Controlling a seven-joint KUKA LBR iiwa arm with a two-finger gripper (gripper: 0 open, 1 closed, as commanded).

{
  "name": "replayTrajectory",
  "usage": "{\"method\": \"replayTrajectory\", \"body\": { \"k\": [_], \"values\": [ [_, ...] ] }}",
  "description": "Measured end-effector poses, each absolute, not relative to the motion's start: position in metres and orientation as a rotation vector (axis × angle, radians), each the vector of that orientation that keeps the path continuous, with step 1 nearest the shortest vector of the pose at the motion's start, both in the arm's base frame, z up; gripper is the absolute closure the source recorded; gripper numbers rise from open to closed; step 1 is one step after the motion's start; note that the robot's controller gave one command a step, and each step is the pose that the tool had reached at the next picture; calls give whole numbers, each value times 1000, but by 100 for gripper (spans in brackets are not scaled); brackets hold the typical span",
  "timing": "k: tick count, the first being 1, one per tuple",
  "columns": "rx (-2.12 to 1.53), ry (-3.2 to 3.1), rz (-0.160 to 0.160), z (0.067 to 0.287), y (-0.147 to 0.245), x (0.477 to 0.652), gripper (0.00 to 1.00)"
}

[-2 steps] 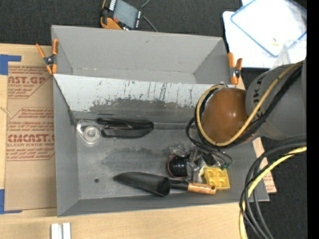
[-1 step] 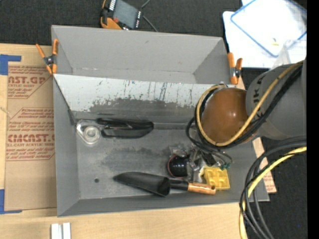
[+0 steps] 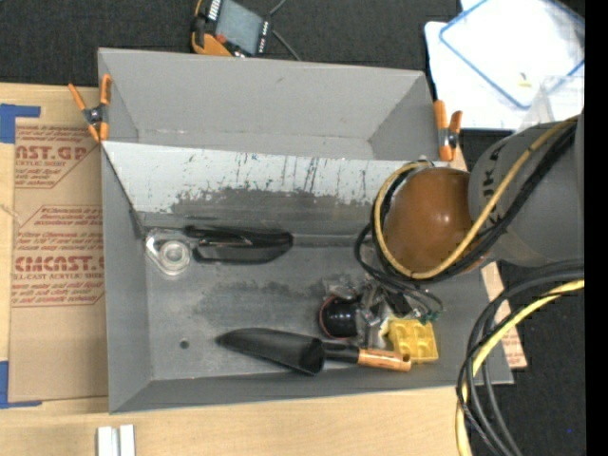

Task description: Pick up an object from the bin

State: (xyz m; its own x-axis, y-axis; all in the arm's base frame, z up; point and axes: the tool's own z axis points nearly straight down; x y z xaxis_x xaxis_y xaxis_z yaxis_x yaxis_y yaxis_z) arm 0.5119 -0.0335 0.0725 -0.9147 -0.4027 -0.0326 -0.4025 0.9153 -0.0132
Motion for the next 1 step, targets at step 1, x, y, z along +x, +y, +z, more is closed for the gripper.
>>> {"method": "replayTrajectory", "body": {
  "k": [1],
  "values": [
    [-639,3040,-10,73,-34,512,100]
  ]
}}
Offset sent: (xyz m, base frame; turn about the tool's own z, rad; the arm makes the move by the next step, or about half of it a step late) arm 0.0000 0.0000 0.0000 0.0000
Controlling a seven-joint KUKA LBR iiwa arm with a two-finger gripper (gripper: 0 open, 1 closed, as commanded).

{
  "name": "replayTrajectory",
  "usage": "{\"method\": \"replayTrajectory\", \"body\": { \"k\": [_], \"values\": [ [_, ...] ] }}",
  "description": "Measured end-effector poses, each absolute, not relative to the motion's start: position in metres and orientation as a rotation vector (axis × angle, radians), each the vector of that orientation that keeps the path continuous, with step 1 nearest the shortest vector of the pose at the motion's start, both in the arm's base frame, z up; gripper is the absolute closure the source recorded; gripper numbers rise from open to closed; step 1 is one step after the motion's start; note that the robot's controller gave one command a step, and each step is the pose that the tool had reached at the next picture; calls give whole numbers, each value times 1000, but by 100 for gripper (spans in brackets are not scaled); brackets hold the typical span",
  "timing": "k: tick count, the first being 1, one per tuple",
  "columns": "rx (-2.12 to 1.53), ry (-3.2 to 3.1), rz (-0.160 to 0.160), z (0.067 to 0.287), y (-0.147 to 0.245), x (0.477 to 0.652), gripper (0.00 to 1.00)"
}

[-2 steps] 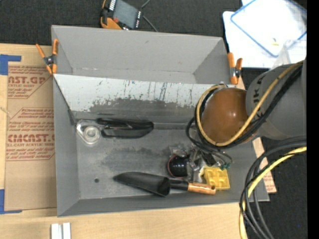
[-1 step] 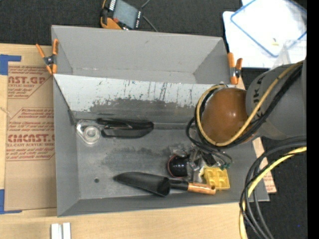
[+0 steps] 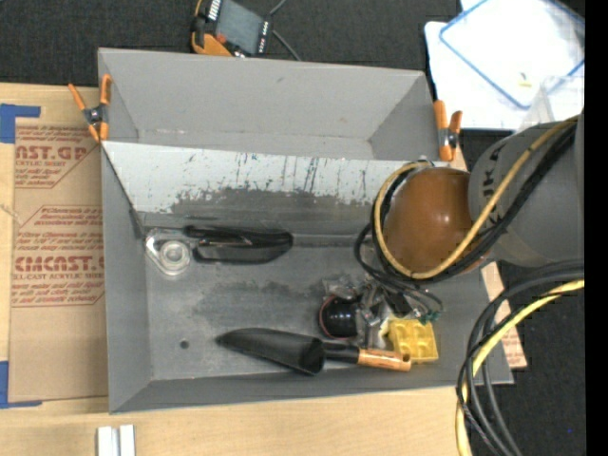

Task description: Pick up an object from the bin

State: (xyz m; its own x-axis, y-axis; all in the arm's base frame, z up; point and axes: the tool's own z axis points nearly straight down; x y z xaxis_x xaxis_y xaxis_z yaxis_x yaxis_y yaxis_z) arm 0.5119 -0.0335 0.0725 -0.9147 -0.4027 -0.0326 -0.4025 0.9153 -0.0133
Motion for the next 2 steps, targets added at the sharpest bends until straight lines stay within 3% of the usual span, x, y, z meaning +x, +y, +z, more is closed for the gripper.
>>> {"method": "replayTrajectory", "body": {
  "k": [2],
  "values": [
    [-639,3040,-10,73,-34,512,100]
  ]
}}
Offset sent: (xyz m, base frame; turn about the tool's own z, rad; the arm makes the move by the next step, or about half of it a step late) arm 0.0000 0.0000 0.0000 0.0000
